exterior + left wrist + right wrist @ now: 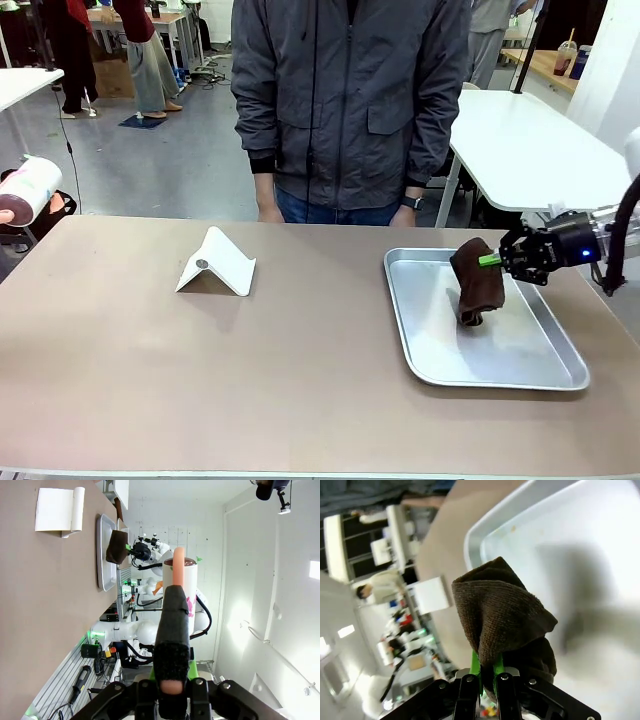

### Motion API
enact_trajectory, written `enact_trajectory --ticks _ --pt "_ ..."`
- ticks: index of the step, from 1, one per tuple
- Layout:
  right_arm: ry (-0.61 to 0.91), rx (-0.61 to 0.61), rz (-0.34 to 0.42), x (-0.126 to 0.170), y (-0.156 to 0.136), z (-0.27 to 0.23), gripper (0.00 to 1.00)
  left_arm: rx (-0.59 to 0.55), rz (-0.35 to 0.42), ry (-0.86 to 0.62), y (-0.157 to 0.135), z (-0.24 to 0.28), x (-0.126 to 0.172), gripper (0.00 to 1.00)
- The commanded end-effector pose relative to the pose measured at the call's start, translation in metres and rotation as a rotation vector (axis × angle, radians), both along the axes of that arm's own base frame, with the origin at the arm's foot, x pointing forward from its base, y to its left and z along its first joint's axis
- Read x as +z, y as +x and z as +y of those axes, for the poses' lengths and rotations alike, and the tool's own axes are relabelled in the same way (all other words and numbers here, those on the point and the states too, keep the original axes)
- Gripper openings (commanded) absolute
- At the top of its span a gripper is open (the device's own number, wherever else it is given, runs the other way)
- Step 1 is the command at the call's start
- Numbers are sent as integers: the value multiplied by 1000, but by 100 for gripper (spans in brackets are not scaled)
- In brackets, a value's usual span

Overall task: Clean the surface of the table.
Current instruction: Clean the area not pointed to by the person.

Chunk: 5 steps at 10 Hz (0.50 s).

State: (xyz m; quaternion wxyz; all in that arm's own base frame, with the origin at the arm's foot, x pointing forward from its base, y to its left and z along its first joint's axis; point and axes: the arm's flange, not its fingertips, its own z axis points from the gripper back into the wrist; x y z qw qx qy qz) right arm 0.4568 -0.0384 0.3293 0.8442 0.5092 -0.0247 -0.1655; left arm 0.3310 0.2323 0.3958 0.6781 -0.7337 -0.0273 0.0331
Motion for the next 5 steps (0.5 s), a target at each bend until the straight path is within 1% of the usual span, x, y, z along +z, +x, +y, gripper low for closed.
enact_trajectory --ticks 1,3,5 --pt "198 50 -32 17 -12 -18 11 5 1 -13 -1 4 5 22" --pt "376 95 -35 40 -31 -36 11 5 1 -13 -1 4 5 22" --pt "490 119 -33 59 -52 -50 11 5 1 -13 -1 4 5 22"
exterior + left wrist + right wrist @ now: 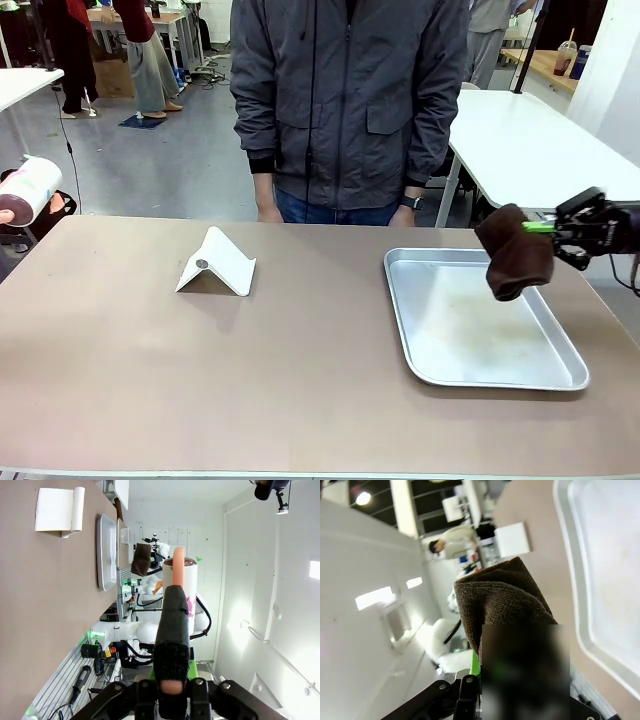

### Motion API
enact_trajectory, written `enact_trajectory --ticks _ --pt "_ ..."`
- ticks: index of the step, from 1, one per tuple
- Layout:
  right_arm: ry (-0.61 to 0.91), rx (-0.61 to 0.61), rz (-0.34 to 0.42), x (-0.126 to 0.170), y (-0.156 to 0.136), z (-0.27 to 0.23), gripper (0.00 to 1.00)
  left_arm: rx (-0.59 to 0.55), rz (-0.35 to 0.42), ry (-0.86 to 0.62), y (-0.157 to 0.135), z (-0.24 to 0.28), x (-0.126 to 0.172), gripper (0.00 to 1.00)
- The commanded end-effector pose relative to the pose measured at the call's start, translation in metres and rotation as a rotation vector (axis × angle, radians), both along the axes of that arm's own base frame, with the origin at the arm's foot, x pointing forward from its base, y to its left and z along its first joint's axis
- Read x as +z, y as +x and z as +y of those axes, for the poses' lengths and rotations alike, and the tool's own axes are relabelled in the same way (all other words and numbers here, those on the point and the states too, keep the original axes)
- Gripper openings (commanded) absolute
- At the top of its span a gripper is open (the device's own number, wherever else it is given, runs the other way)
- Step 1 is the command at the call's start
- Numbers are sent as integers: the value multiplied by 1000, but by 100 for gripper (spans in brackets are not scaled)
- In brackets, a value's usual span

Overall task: Clean the surface of the table.
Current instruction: Clean the area not pointed to by the person.

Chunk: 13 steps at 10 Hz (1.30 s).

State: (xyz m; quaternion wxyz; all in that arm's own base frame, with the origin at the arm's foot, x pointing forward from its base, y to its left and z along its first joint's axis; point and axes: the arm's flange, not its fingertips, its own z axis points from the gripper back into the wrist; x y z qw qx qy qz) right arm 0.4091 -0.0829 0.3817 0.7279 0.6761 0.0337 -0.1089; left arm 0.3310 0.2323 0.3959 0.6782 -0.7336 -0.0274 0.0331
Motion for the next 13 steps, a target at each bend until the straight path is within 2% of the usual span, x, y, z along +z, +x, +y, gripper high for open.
enact_trajectory --ticks 1,3,5,13 --pt "111 0 4 13 -14 -13 11 5 1 -14 -1 4 5 22" --pt "149 24 -2 22 -36 -28 11 5 1 -14 -1 4 5 22" --pt "176 -2 -22 25 -49 -46 11 5 1 -14 -1 4 5 22" --pt "166 -9 -20 21 -44 -49 11 5 1 -14 -1 4 5 22"
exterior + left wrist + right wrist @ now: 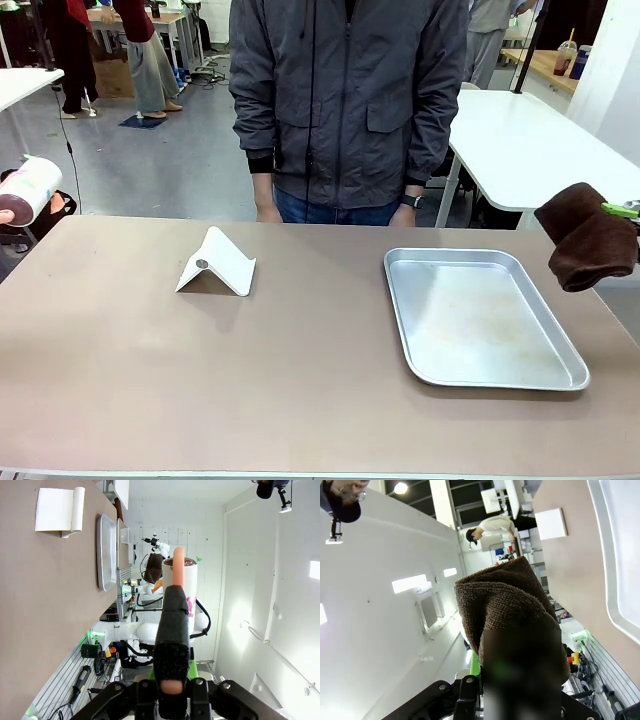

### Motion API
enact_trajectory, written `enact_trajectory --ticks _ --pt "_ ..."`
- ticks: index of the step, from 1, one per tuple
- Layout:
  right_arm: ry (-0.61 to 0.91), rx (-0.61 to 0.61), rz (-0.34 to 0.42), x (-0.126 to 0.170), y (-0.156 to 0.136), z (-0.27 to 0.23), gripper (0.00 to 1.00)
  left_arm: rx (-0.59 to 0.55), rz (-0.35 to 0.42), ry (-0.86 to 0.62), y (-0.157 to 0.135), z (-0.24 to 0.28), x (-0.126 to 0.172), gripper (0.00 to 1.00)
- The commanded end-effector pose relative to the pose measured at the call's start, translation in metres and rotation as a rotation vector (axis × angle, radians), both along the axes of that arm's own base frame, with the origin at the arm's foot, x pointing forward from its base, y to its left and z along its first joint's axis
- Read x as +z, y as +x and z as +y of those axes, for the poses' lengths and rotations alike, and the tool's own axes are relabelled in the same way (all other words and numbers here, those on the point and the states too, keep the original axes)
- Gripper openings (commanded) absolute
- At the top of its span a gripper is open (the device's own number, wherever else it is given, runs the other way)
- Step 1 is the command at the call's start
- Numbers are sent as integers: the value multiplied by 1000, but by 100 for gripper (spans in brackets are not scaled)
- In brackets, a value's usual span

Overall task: Clean the surface of the table.
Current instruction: Clean the area not pointed to by the person.

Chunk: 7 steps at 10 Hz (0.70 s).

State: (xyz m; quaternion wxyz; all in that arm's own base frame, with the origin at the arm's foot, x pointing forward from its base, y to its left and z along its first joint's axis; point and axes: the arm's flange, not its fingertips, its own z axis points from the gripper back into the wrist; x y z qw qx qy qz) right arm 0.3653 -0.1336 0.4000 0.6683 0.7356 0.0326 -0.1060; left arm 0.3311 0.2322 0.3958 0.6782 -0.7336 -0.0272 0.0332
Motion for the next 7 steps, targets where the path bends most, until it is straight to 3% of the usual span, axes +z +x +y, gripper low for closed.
enact_trajectory --ticks 1,4,7 --pt "-2 5 -6 3 0 2 11 5 1 -14 -1 4 5 22" --pt "-87 -63 -21 -8 9 10 11 5 1 -14 -1 4 5 22" --pt "-279 -111 -15 -35 45 46 11 5 1 -14 -1 4 5 22"
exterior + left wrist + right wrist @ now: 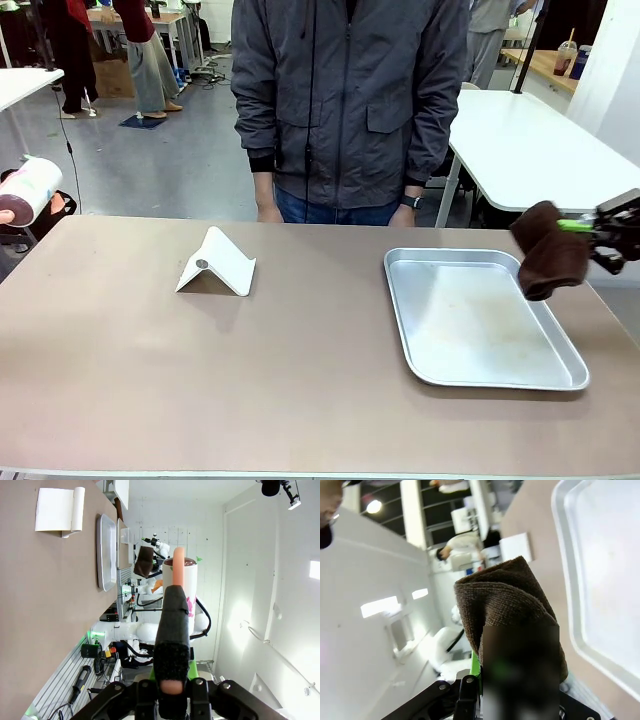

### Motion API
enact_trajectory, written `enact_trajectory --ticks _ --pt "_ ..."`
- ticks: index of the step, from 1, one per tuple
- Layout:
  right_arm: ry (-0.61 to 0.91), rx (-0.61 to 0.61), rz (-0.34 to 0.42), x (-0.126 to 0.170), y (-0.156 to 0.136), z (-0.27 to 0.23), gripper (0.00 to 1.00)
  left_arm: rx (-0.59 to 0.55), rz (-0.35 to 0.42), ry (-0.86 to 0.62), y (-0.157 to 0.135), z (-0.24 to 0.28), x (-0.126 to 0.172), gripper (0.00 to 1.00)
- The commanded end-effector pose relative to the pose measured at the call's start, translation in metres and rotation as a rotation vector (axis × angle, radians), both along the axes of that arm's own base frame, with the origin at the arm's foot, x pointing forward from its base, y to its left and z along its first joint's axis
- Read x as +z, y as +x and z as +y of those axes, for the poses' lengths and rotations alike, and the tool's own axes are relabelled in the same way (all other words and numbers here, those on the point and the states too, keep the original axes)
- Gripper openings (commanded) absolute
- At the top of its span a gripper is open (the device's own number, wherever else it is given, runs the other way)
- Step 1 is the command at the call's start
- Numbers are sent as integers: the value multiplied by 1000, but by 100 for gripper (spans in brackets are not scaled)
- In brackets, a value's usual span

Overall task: Clean the surface of the table.
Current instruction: Clean the area not pointed to by the person.

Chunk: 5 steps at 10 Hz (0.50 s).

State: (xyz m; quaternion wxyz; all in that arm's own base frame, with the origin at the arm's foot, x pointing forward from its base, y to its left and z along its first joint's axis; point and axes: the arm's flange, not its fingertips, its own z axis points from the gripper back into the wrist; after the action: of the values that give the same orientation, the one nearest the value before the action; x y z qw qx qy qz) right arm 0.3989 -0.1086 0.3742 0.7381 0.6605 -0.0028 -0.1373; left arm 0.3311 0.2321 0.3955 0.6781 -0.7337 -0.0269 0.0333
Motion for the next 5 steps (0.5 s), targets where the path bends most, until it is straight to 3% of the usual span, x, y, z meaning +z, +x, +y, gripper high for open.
enact_trajectory --ticks 1,5 --pt "-75 -21 0 -20 25 31 11 5 0 -13 -1 4 6 22" --pt "-258 -39 26 -66 55 62 11 5 0 -13 -1 4 6 22"
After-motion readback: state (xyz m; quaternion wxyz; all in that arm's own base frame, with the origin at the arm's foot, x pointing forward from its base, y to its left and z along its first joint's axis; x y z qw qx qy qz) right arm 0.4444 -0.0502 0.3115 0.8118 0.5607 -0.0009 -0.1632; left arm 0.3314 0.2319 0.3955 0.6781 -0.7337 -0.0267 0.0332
